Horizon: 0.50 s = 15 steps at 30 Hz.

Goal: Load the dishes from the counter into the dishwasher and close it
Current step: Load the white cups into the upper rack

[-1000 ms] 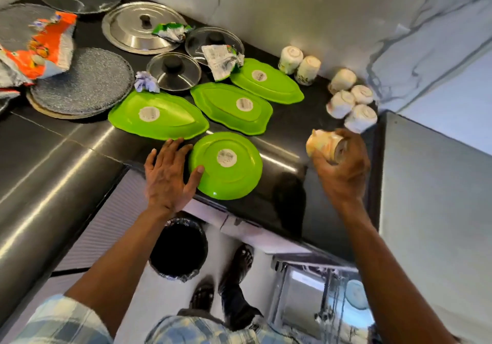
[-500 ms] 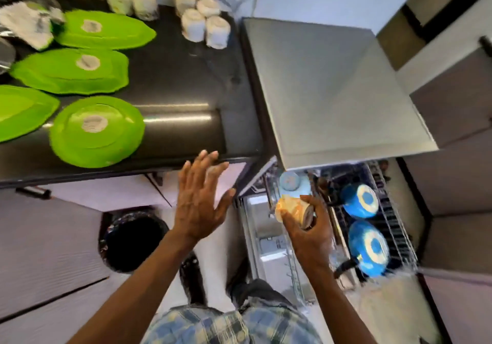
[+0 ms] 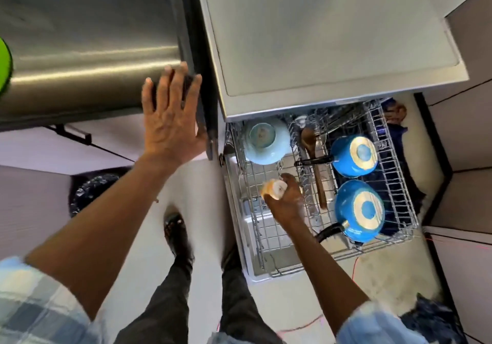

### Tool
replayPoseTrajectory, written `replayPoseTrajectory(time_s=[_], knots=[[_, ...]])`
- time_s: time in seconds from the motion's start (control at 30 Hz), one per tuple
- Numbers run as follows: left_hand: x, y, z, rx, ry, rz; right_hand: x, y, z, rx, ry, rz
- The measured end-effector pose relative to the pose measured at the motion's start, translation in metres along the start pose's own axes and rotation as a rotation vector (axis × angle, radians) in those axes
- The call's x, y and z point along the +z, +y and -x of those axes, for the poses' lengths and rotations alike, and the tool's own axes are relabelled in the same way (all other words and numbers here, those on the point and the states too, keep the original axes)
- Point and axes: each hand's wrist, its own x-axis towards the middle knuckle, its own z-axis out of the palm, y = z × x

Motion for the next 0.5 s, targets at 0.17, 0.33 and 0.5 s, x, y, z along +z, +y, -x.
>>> replayPoseTrajectory(time_s=[0.17, 0.33, 0.5], knots=[[0.007, 0.003, 0.000, -0.023, -0.007, -0.046, 0.040, 0.014, -0.052, -0.187, -0.027, 0.271], [0.002, 0.007, -0.002, -0.043, -0.041, -0.061, 0.052, 0.026, -0.076, -0.387, -0.119, 0.487], [-0.004, 0.011, -0.002, -0.072, -0.069, -0.082, 0.053, 0.024, -0.087, -0.487, -0.209, 0.721]])
